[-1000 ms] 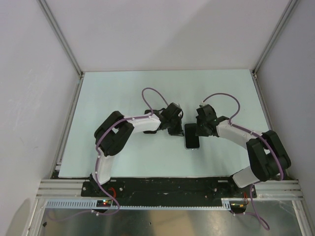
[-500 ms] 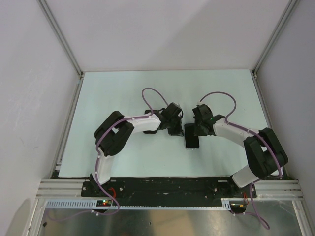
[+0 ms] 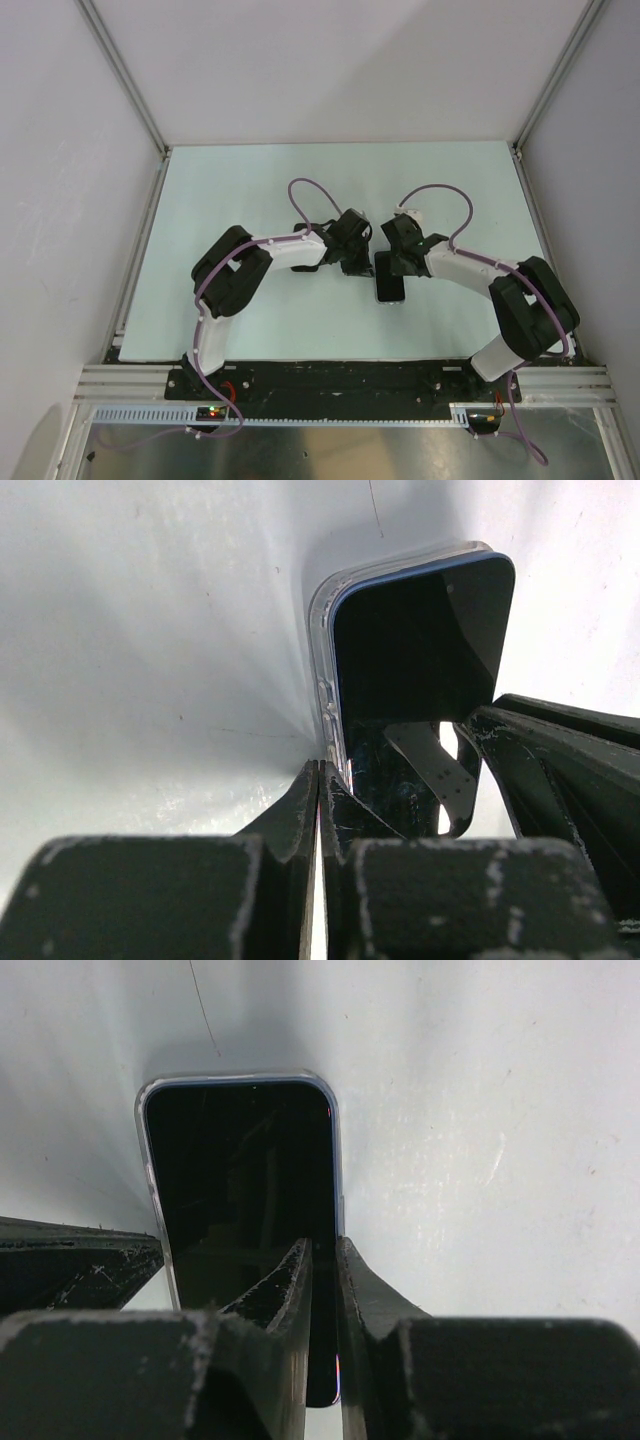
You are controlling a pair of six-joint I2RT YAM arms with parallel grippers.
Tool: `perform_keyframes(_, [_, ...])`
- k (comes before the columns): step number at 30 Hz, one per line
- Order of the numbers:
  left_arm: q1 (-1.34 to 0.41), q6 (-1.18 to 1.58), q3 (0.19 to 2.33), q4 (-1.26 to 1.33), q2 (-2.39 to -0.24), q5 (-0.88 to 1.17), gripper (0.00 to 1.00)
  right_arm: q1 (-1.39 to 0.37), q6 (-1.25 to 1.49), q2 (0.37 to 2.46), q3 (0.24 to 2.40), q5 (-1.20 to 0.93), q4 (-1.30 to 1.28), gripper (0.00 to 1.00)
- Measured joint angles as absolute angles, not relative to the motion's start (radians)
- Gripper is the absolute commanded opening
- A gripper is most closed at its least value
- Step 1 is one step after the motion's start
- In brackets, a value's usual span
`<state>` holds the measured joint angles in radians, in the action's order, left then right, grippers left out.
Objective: Put the phone into the phone case
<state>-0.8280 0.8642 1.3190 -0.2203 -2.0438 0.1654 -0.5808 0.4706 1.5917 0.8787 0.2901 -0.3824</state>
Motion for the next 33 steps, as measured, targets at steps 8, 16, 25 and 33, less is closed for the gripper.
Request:
perform_keyframes(8, [-0.825,0.863,1.318,-0.22,-2.044,0.169,0.06,-0.577,0.488,1.571,0.847,0.287,-0.316,0.31])
perform_keyframes(16, [-0.81,0.856,1.297,-0.203,-2.032,0.171,0.07,-0.521,0.512,1.545,0.84,0.173,-0.3,0.39])
perform_keyframes(25, [-0.794,0.844,1.271,-0.202,-1.993,0.168,0.08,-0.47,0.531,1.432,0.838,0.084,-0.32,0.27])
perform_keyframes(33, [-0.794,0.837,1.272,-0.198,-1.983,0.169,0.07,-0.467,0.543,1.404,0.738,0.078,-0.321,0.21])
